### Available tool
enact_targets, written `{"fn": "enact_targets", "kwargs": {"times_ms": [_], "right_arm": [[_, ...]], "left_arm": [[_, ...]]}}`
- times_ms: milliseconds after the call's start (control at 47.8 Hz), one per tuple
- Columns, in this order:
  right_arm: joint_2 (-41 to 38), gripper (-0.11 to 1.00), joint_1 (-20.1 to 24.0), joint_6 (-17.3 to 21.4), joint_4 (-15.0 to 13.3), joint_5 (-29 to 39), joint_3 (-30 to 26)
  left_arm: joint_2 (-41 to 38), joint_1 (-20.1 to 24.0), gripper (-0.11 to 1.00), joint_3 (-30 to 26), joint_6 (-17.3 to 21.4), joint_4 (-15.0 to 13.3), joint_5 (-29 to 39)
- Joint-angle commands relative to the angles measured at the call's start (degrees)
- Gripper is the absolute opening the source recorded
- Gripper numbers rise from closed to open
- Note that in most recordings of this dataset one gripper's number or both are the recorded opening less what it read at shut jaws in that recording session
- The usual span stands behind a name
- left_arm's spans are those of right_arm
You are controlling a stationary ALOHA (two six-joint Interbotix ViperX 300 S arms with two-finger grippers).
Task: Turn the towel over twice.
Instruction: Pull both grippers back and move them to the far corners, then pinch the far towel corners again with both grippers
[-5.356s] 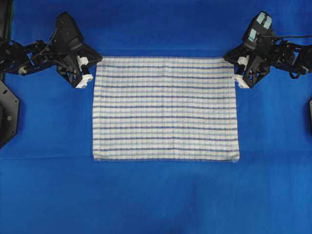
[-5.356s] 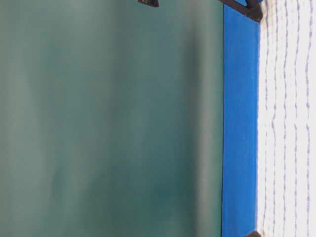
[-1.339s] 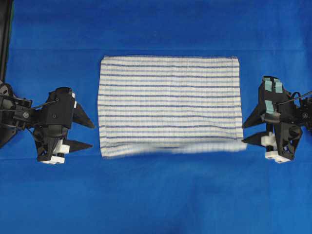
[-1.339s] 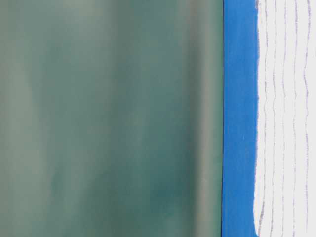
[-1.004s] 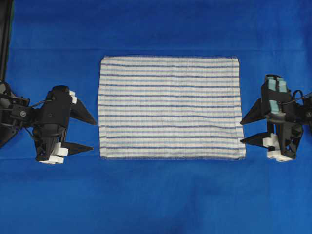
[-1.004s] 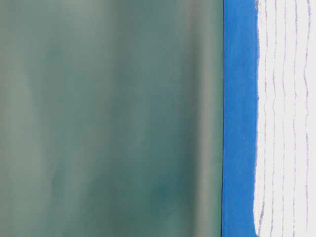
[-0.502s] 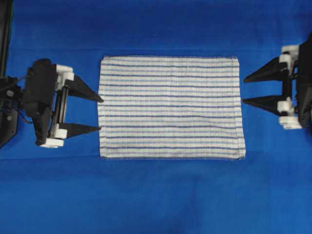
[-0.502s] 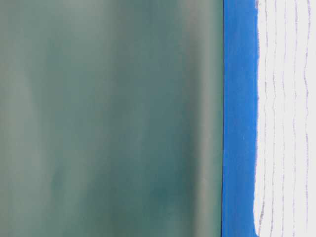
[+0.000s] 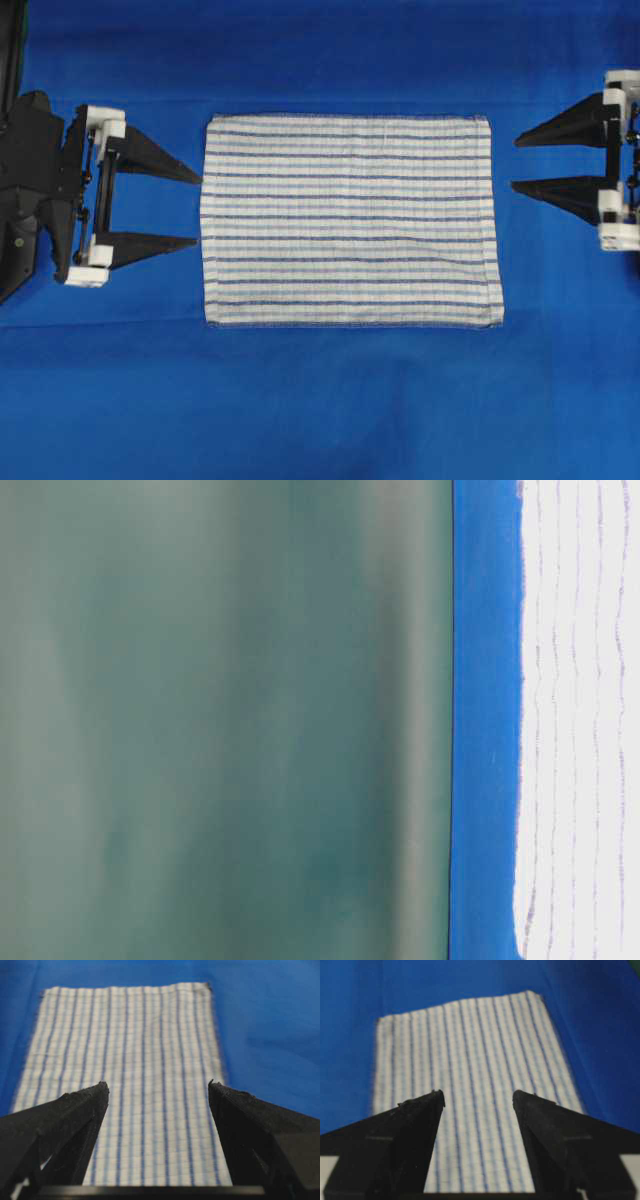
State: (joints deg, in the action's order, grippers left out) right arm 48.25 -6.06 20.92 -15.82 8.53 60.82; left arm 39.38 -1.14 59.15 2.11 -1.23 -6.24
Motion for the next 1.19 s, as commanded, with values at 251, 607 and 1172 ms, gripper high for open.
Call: {"fn": "enact_targets", "kwargs": {"times_ms": [251, 607, 1172], "right_arm": [[-9.14, 0.62, -11.60, -0.35, -1.23, -0.97, -1.14], [-23.29, 0.63, -21.45, -0.35, -3.34, -6.50, -0.53], [-42.36, 0.62, -28.92, -0.97, -4.66, -18.81, -0.53]], "left_arm": [[-6.33, 10.46, 0.76, 1.41, 0.26, -0.09, -4.31], [-19.60, 19.07, 0.76, 4.39, 4.04, -0.09, -16.26], [-39.02, 27.16, 0.76, 2.99, 4.83, -0.09, -26.72]]}}
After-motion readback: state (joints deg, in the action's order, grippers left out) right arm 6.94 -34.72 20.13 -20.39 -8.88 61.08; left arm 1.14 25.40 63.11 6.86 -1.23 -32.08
